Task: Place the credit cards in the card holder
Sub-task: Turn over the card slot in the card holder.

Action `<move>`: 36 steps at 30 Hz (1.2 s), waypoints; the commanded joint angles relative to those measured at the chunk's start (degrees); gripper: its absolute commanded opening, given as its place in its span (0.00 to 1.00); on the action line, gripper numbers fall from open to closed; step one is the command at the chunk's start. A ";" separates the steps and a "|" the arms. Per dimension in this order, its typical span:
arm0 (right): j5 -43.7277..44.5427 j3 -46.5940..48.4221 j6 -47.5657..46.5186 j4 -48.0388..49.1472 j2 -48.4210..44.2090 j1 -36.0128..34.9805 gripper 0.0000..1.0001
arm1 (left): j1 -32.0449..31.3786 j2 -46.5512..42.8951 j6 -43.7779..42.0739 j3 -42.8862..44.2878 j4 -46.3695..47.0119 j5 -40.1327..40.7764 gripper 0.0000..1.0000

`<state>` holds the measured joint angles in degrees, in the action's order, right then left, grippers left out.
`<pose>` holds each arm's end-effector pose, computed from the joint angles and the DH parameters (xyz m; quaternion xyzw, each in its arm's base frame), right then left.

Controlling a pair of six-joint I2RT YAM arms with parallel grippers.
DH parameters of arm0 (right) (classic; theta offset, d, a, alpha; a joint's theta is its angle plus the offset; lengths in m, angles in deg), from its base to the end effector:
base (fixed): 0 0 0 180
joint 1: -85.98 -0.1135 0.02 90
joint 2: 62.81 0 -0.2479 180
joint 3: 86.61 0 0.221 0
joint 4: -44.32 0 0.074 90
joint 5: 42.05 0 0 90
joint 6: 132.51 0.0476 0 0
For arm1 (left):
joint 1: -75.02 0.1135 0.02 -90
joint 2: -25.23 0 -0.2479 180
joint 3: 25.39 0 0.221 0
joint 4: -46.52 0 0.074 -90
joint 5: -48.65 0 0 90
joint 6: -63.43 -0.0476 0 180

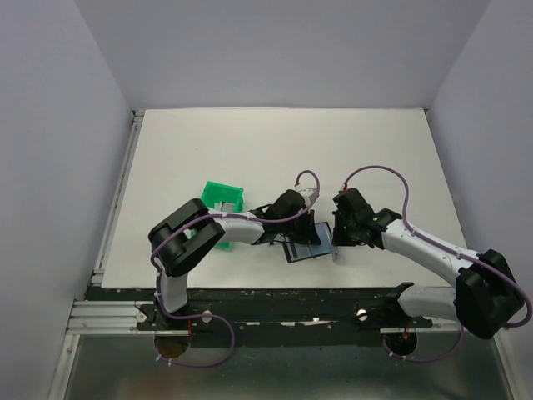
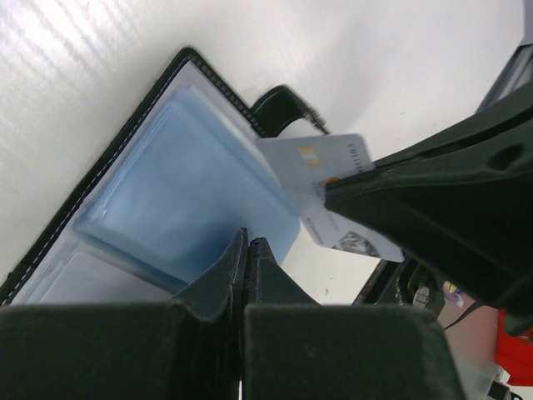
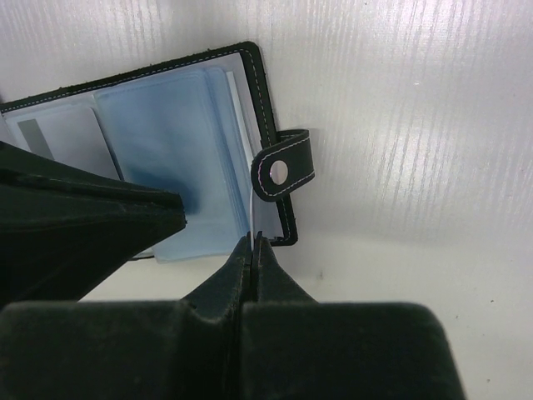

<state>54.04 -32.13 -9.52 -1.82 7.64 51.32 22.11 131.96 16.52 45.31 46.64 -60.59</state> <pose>0.1725 0.1132 0.1791 -0.0013 0.9692 0.0911 0.2286 0.2085 -0.3017 0.1512 0.1509 0.8684 -0.4327 0.1894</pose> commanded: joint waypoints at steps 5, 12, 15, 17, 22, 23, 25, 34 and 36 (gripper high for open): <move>-1.60 -1.54 0.14 1.21 -0.49 0.81 0.01 | -0.62 1.10 -1.34 -0.53 -7.43 4.74 0.00; -1.34 -1.80 0.23 0.86 -0.76 1.08 0.01 | -0.53 -2.32 -1.34 -4.22 -9.64 7.73 0.00; -1.34 -1.98 0.14 0.95 -0.85 1.08 0.01 | -0.53 -4.43 -1.26 -5.80 -10.43 8.96 0.00; -1.25 -2.07 0.14 0.86 -0.85 1.08 0.00 | -0.53 -5.83 -1.43 -6.77 -10.87 9.66 0.00; -1.34 -2.07 0.05 0.86 -0.76 1.26 0.01 | -0.53 -8.21 -1.87 -7.92 -11.49 10.54 0.00; -1.34 -2.07 -0.03 0.86 -0.76 1.26 0.01 | -0.53 -8.47 -1.87 -8.09 -11.57 10.63 0.00; -1.34 -2.07 -0.12 0.77 -0.85 1.34 0.01 | -0.53 -8.91 -1.96 -8.27 -11.66 10.72 0.00; -4.85 -2.16 -2.23 0.95 -8.75 1.34 0.01 | -0.53 -7.51 -1.52 -8.97 -10.08 9.75 0.00; -5.65 -1.98 -3.11 0.86 -10.25 1.43 0.01 | -0.53 -7.51 -1.43 -9.06 -9.90 9.75 0.00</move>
<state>51.31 -33.77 -10.33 -1.15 0.78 52.35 21.74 123.79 16.01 37.72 39.21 -52.46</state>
